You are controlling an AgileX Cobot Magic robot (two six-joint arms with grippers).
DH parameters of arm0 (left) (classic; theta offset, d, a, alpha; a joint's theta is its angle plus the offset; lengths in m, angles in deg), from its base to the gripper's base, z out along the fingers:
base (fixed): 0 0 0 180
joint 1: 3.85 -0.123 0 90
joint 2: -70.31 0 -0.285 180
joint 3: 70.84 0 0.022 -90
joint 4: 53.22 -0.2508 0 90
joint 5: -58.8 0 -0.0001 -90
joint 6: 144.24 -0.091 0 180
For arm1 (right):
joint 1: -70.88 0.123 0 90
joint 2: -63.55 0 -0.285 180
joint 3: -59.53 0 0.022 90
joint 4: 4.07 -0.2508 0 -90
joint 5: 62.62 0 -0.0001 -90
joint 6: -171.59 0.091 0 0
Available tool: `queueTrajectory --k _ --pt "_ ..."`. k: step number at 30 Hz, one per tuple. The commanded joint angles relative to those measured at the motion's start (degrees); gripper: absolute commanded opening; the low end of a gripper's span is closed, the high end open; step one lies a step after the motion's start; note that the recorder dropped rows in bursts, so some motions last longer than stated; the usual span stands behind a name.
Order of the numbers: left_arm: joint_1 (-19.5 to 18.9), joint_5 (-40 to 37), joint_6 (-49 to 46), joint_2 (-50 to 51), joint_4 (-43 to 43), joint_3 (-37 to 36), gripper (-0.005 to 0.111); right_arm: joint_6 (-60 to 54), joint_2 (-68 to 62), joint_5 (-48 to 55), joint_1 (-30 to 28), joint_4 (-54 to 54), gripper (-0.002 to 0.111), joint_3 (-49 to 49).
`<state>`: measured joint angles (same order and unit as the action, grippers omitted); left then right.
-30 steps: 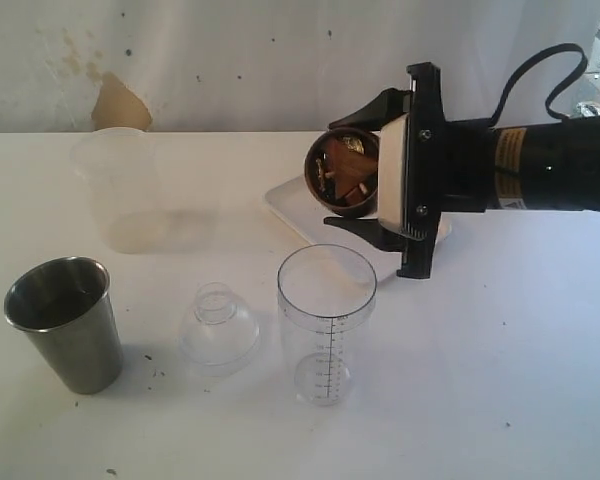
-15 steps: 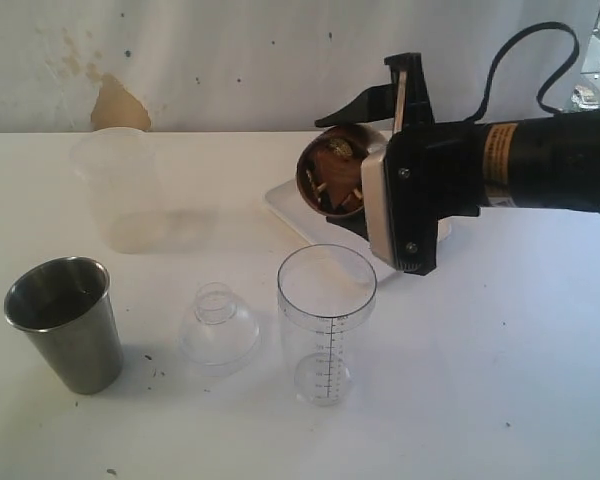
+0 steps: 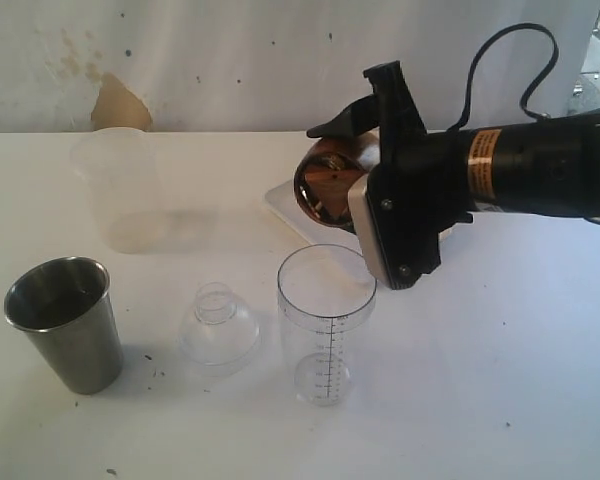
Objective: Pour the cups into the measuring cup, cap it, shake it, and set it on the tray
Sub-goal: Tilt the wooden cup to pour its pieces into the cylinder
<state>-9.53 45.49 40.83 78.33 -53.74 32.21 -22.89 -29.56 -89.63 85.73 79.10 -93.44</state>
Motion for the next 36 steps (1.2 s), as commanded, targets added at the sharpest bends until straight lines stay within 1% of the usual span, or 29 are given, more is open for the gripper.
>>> queueTrajectory --k 1,11,20,24,27,30,36 --pt "0.3 -0.1 0.0 -0.2 0.1 -0.3 0.001 -3.7 0.7 0.1 0.1 -0.8 0.000 -0.6" --pt "0.3 -0.1 0.0 -0.2 0.1 -0.3 0.001 -9.5 0.7 0.2 0.1 -0.8 0.000 -0.6" --pt "0.3 -0.1 0.0 -0.2 0.1 -0.3 0.001 -10.9 0.7 0.2 0.2 -1.1 0.000 -0.6" --pt "0.3 -0.1 0.0 -0.2 0.1 -0.3 0.001 -11.0 0.7 2.0 2.1 -1.1 0.000 -0.6" --pt "0.3 -0.1 0.0 -0.2 0.1 -0.3 0.001 -11.3 0.7 5.6 3.4 -1.1 0.000 -0.6" --pt "0.3 -0.1 0.0 -0.2 0.1 -0.3 0.001 -11.5 0.7 6.9 3.4 -1.1 0.000 -0.6" --pt "0.3 -0.1 0.0 -0.2 0.1 -0.3 0.001 -13.0 0.8 6.4 3.4 -1.1 0.000 -0.5"
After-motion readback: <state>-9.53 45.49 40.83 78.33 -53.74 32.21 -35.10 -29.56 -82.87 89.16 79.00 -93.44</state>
